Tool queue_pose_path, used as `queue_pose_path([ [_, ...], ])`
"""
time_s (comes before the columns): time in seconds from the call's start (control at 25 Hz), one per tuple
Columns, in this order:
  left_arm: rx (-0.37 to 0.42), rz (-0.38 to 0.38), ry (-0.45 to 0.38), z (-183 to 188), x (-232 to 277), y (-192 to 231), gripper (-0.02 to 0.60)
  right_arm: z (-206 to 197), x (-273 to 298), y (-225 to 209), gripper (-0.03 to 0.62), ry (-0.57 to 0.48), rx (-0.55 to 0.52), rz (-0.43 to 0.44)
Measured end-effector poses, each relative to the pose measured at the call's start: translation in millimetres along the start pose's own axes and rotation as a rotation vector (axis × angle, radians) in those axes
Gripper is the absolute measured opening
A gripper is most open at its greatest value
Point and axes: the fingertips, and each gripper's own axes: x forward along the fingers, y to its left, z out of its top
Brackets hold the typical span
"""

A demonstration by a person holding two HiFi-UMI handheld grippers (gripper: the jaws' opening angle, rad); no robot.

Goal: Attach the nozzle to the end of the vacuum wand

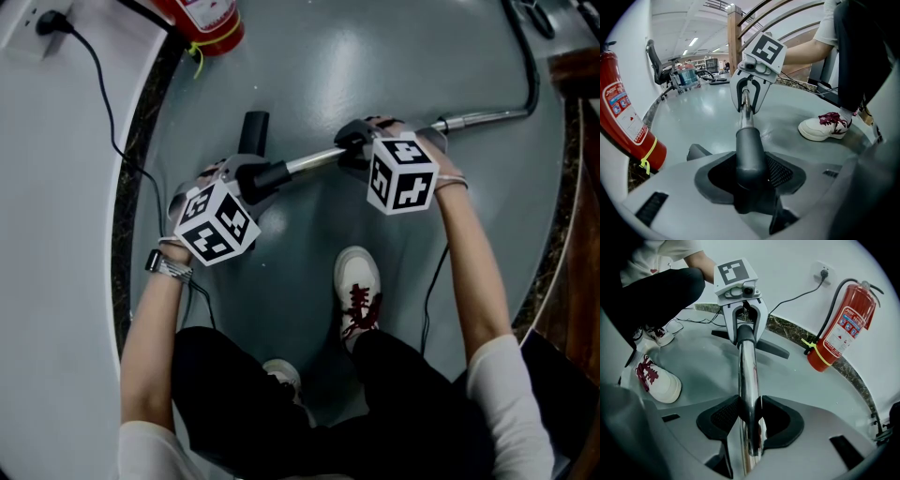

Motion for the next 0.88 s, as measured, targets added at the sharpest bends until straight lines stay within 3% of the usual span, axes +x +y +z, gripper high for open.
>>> queue_pose_path([
  [0.28, 0.067, 0.035, 0.029, 0.7, -2.7, 0.1, 0.189, 1.8, -0.9, 1.4, 0.166, 0.002, -0.010, -0.004],
  [0.56, 0.202, 0.085, 0.099, -1.6, -0.8, -0.6, 0.187, 8.7, -1.6, 5.8, 0.161, -0.038, 0.009, 0.007],
  [0.88, 0.181, 0.069, 0.114, -3.9, 1.5, -2.6, 0.187, 14.3, 1.3, 10.0, 0.152, -0.026, -0.031, 0.001],
])
